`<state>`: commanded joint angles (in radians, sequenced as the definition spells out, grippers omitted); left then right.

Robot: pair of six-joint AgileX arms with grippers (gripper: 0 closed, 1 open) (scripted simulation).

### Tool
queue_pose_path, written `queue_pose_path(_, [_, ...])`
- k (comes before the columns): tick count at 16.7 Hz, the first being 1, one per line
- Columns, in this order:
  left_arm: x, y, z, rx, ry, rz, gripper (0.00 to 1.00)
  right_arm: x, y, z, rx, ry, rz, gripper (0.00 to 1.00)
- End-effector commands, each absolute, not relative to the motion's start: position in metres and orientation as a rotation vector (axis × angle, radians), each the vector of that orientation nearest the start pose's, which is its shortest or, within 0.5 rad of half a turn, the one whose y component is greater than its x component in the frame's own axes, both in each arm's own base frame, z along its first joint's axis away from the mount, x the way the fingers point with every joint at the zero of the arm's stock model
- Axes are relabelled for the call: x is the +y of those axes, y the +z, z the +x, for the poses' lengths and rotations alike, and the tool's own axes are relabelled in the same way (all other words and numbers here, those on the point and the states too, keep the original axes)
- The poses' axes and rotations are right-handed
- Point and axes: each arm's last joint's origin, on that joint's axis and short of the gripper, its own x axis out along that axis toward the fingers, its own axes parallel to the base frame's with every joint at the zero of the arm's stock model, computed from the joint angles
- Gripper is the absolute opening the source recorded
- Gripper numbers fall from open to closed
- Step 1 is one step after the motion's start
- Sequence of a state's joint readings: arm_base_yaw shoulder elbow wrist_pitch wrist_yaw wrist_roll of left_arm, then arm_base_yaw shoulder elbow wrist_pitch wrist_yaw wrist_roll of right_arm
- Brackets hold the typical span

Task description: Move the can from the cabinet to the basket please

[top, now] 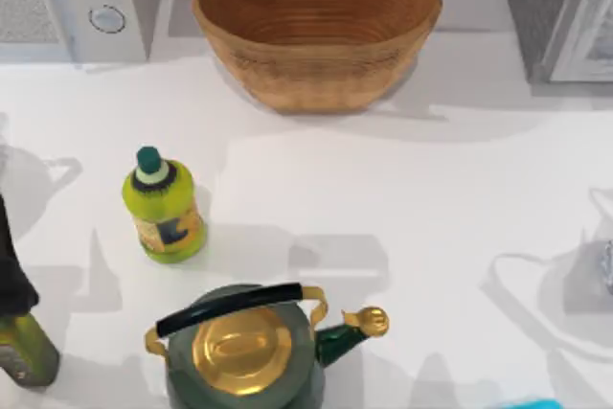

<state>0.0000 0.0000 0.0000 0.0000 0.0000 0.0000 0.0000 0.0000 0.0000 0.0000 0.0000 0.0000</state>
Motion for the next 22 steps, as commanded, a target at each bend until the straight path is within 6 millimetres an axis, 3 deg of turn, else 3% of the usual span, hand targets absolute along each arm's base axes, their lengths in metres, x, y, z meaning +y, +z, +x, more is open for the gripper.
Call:
queue_pose_path(4, [-0.001,0.16,0.106,0.0,0.0,0.0,1.0,-0.001,0.168,0.105,-0.008,-0.005,-0.003,1.0])
queue_pose_path(7, [-0.001,0.16,0.106,0.0,0.0,0.0,1.0,-0.002,0.203,0.101,-0.048,-0.019,-0.011,1.0])
queue_pose_path(10, [-0.001,0.16,0.106,0.0,0.0,0.0,1.0,-0.002,0.264,0.094,-0.122,-0.036,-0.022,1.0])
queue_pose_path(17, [-0.001,0.16,0.106,0.0,0.0,0.0,1.0,0.002,0.439,0.076,-0.325,-0.06,-0.023,1.0])
queue_pose_path(20, [-0.001,0.16,0.106,0.0,0.0,0.0,1.0,0.005,0.492,0.088,-0.35,-0.057,-0.013,1.0])
queue_pose_path(22, [-0.001,0.16,0.106,0.0,0.0,0.0,1.0,0.008,0.514,0.107,-0.326,-0.051,-0.005,1.0])
